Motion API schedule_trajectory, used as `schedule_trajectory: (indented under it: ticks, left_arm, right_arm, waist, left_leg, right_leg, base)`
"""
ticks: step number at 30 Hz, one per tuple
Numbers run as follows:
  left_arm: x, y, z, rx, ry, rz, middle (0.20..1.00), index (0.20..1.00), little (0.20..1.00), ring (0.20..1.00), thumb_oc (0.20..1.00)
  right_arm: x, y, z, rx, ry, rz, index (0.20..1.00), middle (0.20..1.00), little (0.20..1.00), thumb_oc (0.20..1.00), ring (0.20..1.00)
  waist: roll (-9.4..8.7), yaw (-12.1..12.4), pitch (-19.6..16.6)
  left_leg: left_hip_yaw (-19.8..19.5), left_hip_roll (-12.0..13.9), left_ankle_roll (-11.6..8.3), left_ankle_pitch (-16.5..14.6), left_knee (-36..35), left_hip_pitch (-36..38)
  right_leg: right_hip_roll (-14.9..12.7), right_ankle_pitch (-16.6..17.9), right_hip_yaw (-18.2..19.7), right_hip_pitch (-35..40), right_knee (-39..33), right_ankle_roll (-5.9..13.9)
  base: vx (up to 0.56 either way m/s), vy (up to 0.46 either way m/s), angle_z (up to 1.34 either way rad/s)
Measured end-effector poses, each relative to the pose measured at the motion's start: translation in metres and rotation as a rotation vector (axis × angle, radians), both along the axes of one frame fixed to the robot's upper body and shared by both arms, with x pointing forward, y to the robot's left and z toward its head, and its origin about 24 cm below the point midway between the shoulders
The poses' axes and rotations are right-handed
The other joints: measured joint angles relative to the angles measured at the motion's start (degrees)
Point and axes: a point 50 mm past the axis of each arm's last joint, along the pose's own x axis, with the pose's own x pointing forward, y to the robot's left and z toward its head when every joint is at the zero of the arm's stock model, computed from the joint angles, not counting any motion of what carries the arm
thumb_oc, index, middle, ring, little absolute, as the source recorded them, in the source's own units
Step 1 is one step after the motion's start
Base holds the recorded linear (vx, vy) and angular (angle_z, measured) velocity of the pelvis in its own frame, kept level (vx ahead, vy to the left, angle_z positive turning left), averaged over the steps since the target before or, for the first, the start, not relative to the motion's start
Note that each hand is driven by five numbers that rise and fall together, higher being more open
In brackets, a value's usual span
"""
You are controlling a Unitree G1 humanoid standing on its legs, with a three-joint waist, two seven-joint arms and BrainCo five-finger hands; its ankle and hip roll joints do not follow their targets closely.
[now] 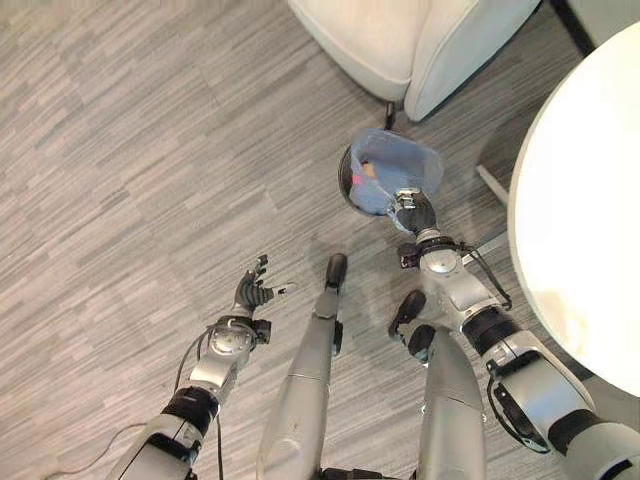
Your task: Gather garbage on tea table into small bin, then transfer packed bag to large trash can.
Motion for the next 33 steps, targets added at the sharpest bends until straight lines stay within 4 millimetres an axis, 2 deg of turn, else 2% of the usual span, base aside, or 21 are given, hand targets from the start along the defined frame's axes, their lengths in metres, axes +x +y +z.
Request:
schedule_trajectory:
  ticks: [3, 4, 5, 10, 11, 13, 15, 18, 21, 24, 26, 27, 28, 30, 31, 32, 33]
  left_arm:
    - [-0.02, 0.011, -0.016, -0.04, 0.057, 0.063, 1.0, 1.0, 1.0, 1.0, 1.0]
    - [-0.032, 0.015, -0.026, -0.034, 0.099, 0.076, 1.0, 1.0, 1.0, 1.0, 1.0]
    - [-0.038, 0.016, -0.03, -0.036, 0.118, 0.077, 1.0, 1.0, 1.0, 1.0, 1.0]
    - [-0.051, 0.019, -0.041, -0.057, 0.159, 0.107, 1.0, 1.0, 1.0, 1.0, 1.0]
    - [-0.06, 0.024, -0.046, -0.056, 0.184, 0.126, 1.0, 1.0, 1.0, 1.0, 1.0]
    - [-0.065, 0.025, -0.048, -0.062, 0.195, 0.132, 1.0, 1.0, 1.0, 1.0, 1.0]
    - [-0.073, 0.022, -0.051, -0.076, 0.21, 0.123, 1.0, 1.0, 1.0, 1.0, 1.0]
    - [-0.092, 0.024, -0.06, -0.085, 0.26, 0.126, 1.0, 1.0, 1.0, 1.0, 1.0]
    - [-0.101, 0.027, -0.063, -0.091, 0.279, 0.149, 1.0, 1.0, 1.0, 1.0, 1.0]
    - [-0.107, 0.027, -0.066, -0.095, 0.295, 0.153, 1.0, 1.0, 1.0, 1.0, 1.0]
    - [-0.104, 0.025, -0.062, -0.1, 0.278, 0.14, 1.0, 1.0, 1.0, 1.0, 1.0]
    - [-0.097, 0.024, -0.059, -0.102, 0.262, 0.129, 1.0, 1.0, 1.0, 1.0, 1.0]
    - [-0.089, 0.023, -0.054, -0.102, 0.238, 0.118, 1.0, 1.0, 1.0, 1.0, 1.0]
    - [-0.082, 0.025, -0.048, -0.096, 0.206, 0.111, 1.0, 1.0, 1.0, 1.0, 1.0]
    - [-0.08, 0.024, -0.046, -0.096, 0.195, 0.109, 1.0, 1.0, 1.0, 1.0, 1.0]
    - [-0.079, 0.019, -0.044, -0.114, 0.183, 0.104, 1.0, 1.0, 1.0, 1.0, 1.0]
    - [-0.078, 0.013, -0.04, -0.132, 0.16, 0.093, 1.0, 1.0, 1.0, 1.0, 1.0]
  right_arm:
    - [-0.019, 0.002, -0.009, 0.07, 0.003, 0.056, 0.2, 0.2, 0.2, 0.2, 0.2]
    - [-0.025, 0.004, -0.018, 0.092, 0.027, 0.074, 0.2, 0.2, 0.2, 0.2, 0.2]
    - [-0.028, 0.004, -0.021, 0.105, 0.034, 0.082, 0.2, 0.2, 0.2, 0.2, 0.2]
    - [-0.043, 0.002, -0.019, 0.115, 0.003, 0.137, 0.2, 0.2, 0.2, 0.2, 0.2]
    - [-0.049, 0.002, -0.02, 0.108, -0.009, 0.163, 0.2, 0.2, 0.2, 0.2, 0.2]
    - [-0.052, -0.001, -0.02, 0.1, -0.019, 0.166, 0.2, 0.2, 0.2, 0.2, 0.2]
    - [-0.061, -0.007, -0.024, 0.107, -0.016, 0.166, 0.2, 0.2, 0.2, 0.2, 0.2]
    - [-0.072, -0.011, -0.036, 0.104, 0.017, 0.179, 0.2, 0.2, 0.2, 0.2, 0.2]
    - [-0.079, -0.014, -0.038, 0.109, 0.021, 0.187, 0.2, 0.2, 0.2, 0.2, 0.2]
    - [-0.082, -0.013, -0.034, 0.128, 0.003, 0.212, 0.2, 0.2, 0.2, 0.2, 0.2]
    - [-0.083, -0.014, -0.035, 0.125, 0.009, 0.214, 0.2, 0.2, 0.2, 0.2, 0.2]
    - [-0.083, -0.017, -0.037, 0.116, 0.014, 0.209, 0.2, 0.2, 0.2, 0.2, 0.2]
    - [-0.084, -0.02, -0.038, 0.098, 0.019, 0.21, 0.2, 0.2, 0.2, 0.2, 0.2]
    - [-0.083, -0.02, -0.038, 0.085, 0.016, 0.213, 0.2, 0.2, 0.2, 0.2, 0.2]
    - [-0.083, -0.019, -0.038, 0.079, 0.013, 0.214, 0.2, 0.2, 0.2, 0.2, 0.2]
    - [-0.082, -0.022, -0.036, 0.063, 0.004, 0.204, 0.2, 0.2, 0.2, 0.2, 0.2]
    - [-0.082, -0.026, -0.037, 0.045, 0.007, 0.191, 0.2, 0.2, 0.2, 0.2, 0.2]
  waist:
    - [-0.33, -0.29, -1.35]
    - [-1.2, -0.33, -4.45]
    - [-1.56, -0.46, -5.87]
    - [-2.05, -1.39, -7.59]
    - [-2.74, -1.72, -9.45]
    - [-3.03, -2.27, -10.34]
    - [-3.11, -2.23, -10.75]
    - [-3.19, -2.62, -13.32]
    - [-3.11, -3.37, -14.29]
    - [-3.09, -3.44, -16.35]
    - [-2.99, -3.52, -16.3]
    - [-2.72, -3.86, -16.13]
    - [-2.46, -4.39, -15.97]
    - [-2.49, -3.9, -15.87]
    - [-2.5, -3.84, -15.88]
    - [-1.24, -3.03, -15.34]
    - [-0.18, -3.09, -15.09]
  left_leg:
    - [-0.08, 0.85, 0.19, 0.84, -3.0, 7.68]
    - [-0.02, 0.97, 0.27, 0.76, -4.25, 9.32]
    - [-0.05, 1.0, 0.28, 0.78, -5.05, 10.67]
    - [0.04, 1.24, 0.54, 0.61, -7.67, 17.83]
    - [0.44, 1.39, 0.85, 0.38, -8.53, 19.5]
    - [0.73, 1.48, 1.04, 0.17, -9.51, 20.8]
    - [1.63, 1.59, 1.06, 0.17, -11.43, 24.16]
    - [3.24, 1.68, 1.47, -0.62, -12.71, 27.32]
    - [4.21, 1.5, 2.19, -0.25, -14.22, 30.61]
    - [6.42, 1.23, 2.48, -0.44, -15.31, 32.78]
    - [6.61, 0.87, 2.54, -0.4, -14.98, 33.24]
    - [6.03, 0.83, 2.55, -0.41, -14.0, 32.75]
    - [4.73, 0.9, 2.8, -0.62, -13.41, 32.5]
    - [3.04, 0.87, 2.77, -0.21, -12.6, 31.95]
    - [2.24, 0.96, 2.22, 0.18, -12.23, 31.19]
    - [-0.56, 2.07, -0.1, 1.78, -12.68, 29.43]
    - [-2.23, 3.58, -1.6, 2.07, -12.6, 27.98]
  right_leg:
    - [1.01, 0.68, -1.05, 8.55, -4.52, 0.73]
    - [1.35, 0.75, -1.09, 10.29, -6.22, 1.04]
    - [1.71, 0.92, -1.23, 11.73, -7.32, 1.36]
    - [2.81, 2.03, -1.7, 20.21, -12.77, 2.83]
    - [3.14, 2.57, -1.48, 22.01, -14.72, 3.25]
    - [3.17, 2.97, -1.46, 23.42, -16.09, 3.54]
    - [3.52, 3.71, -1.05, 26.53, -18.43, 4.03]
    - [4.12, 4.91, 0.22, 29.85, -22.09, 5.13]
    - [4.28, 6.56, 0.72, 33.35, -25.1, 5.42]
    - [4.41, 7.76, 3.13, 34.75, -26.98, 6.29]
    - [4.4, 7.74, 3.9, 35.0, -26.15, 6.52]
    - [4.32, 7.01, 5.88, 34.35, -23.51, 7.4]
    - [4.62, 6.01, 9.78, 33.69, -20.68, 8.76]
    - [5.17, 3.08, 13.37, 33.25, -17.13, 9.99]
    - [6.32, 1.62, 15.37, 33.48, -16.52, 9.28]
    - [9.23, -0.18, 15.87, 33.91, -19.4, 6.21]
    - [12.03, 0.34, 16.52, 34.3, -21.29, 4.58]
  base:
    - [0.1, -0.015, -0.01]
    - [0.1, 0.004, -0.02]
    - [0.04, 0.041, -0.02]
    - [0.09, 0.034, -0.01]
    - [0.14, 0.04, -0.08]
    - [0.15, 0.066, -0.07]
    - [0.12, 0.071, -0.16]
    - [0.1, 0.086, -0.24]
    - [0.07, 0.078, -0.18]
    - [-0.04, 0.047, -0.35]
    - [-0.16, -0.024, -0.07]
    - [-0.18, -0.111, 0.44]
    - [-0.19, -0.126, 0.58]
    - [-0.17, -0.154, 0.51]
    - [-0.25, -0.289, 0.63]
    - [-0.35, -0.383, 0.85]
    - [-0.25, -0.244, 0.7]
